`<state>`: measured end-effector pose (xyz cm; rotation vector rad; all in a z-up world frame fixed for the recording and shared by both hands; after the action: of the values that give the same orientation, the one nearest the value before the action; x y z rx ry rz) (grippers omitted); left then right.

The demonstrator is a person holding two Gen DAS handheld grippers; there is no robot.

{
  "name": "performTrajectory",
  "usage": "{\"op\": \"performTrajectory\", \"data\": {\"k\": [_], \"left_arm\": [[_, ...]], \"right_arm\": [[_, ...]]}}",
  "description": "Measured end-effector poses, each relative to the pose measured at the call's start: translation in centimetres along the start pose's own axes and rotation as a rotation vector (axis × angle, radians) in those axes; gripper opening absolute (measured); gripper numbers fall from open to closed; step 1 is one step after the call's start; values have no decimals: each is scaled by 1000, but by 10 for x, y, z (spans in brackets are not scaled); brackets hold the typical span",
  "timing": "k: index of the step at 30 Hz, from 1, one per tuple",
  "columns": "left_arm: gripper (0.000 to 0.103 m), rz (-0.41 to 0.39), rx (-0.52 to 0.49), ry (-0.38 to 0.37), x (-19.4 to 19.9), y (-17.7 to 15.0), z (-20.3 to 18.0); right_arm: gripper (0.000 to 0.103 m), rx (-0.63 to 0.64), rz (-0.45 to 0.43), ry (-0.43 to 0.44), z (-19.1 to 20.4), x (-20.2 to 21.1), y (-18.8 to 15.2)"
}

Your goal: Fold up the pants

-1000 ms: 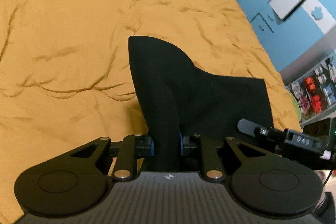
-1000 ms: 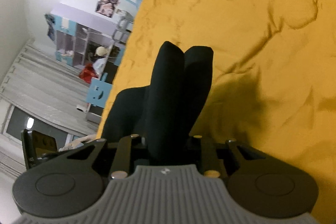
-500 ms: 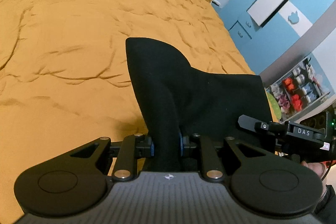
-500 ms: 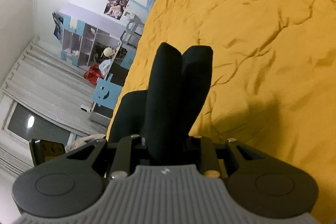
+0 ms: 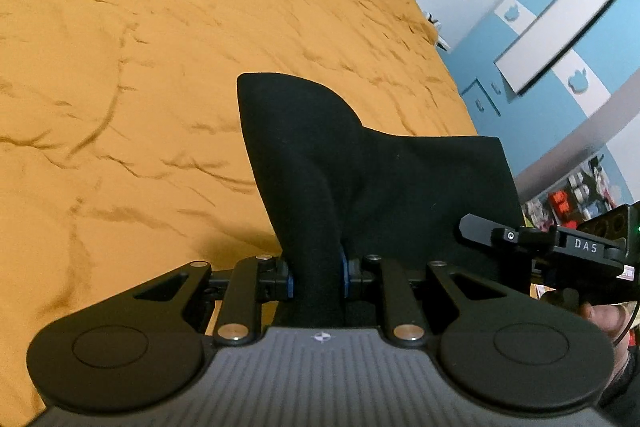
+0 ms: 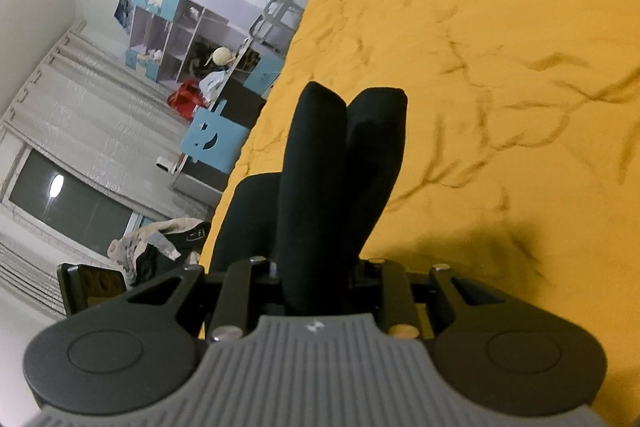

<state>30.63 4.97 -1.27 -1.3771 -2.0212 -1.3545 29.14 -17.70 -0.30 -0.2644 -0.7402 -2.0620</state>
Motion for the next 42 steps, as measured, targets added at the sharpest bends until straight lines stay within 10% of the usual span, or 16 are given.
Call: {"op": "performTrajectory", "data": {"k": [21, 34, 42], "left_arm": [[21, -2, 57, 142, 10, 108, 132], [22, 125, 162, 177, -64, 86, 209], [44, 93, 245, 136, -74, 69, 245]], "right_arm": [[20, 6, 84, 62, 53, -225, 78], [20, -65, 177, 8, -16, -327, 51], [37, -42, 202, -72, -47, -337, 41]]}}
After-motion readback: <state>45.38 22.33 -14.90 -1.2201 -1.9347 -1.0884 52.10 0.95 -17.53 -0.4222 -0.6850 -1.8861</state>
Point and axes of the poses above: each gripper's, at about its wrist camera, not at the fingertips, and x roughly against the way its jaws point, z to its left, y to its top, the point moved 2 cm from there along -x, roughly the way its jaws point, and after that the axes turned 1 degree about z, right-handed, at the moved point
